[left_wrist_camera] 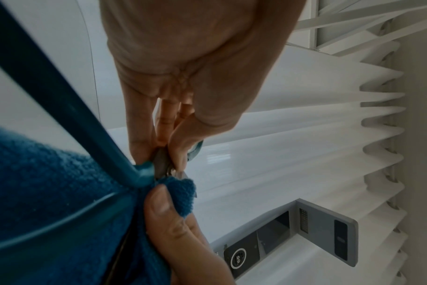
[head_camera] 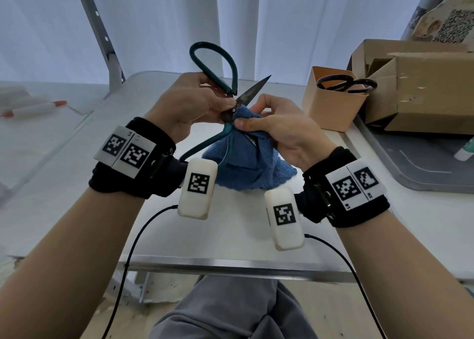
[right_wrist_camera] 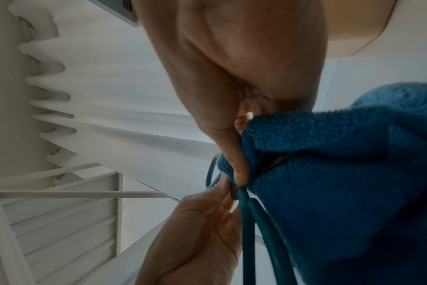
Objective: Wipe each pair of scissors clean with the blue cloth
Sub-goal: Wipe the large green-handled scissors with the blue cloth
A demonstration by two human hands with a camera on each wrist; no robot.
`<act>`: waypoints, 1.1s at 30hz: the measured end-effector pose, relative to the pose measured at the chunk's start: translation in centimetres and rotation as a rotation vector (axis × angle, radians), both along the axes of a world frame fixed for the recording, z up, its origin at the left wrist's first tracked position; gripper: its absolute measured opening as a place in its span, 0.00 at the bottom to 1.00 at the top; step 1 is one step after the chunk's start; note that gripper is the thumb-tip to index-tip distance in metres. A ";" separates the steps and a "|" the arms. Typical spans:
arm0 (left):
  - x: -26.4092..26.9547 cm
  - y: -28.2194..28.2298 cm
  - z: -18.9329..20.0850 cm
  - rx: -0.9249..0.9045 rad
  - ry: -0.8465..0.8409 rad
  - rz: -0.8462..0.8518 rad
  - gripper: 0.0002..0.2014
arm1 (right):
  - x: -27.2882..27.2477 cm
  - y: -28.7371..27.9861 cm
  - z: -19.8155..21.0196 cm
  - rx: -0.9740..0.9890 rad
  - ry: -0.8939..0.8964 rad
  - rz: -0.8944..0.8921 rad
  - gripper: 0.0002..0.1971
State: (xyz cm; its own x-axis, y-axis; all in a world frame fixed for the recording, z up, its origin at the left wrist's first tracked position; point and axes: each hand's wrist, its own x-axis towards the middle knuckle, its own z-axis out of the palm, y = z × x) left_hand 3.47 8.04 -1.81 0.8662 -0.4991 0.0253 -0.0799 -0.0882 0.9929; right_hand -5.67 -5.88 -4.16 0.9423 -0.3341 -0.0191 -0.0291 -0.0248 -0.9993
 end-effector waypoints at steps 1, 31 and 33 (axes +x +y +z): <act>0.0 -0.1 0.1 0.001 0.005 -0.004 0.17 | -0.1 -0.1 0.1 -0.003 0.002 -0.002 0.16; 1.0 0.5 -0.2 -0.032 0.049 -0.044 0.14 | -1.4 -1.3 -0.5 -0.099 0.036 0.028 0.18; 1.2 0.8 -0.1 -0.034 0.039 -0.036 0.11 | -1.6 -1.4 -0.3 -0.119 0.023 0.050 0.18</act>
State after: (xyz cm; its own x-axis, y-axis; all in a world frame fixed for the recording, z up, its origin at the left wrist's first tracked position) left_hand 4.70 8.82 -1.87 0.8481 -0.5297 0.0093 -0.0432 -0.0517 0.9977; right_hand -7.27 -7.32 -4.50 0.9578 -0.2875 -0.0042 -0.0478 -0.1448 -0.9883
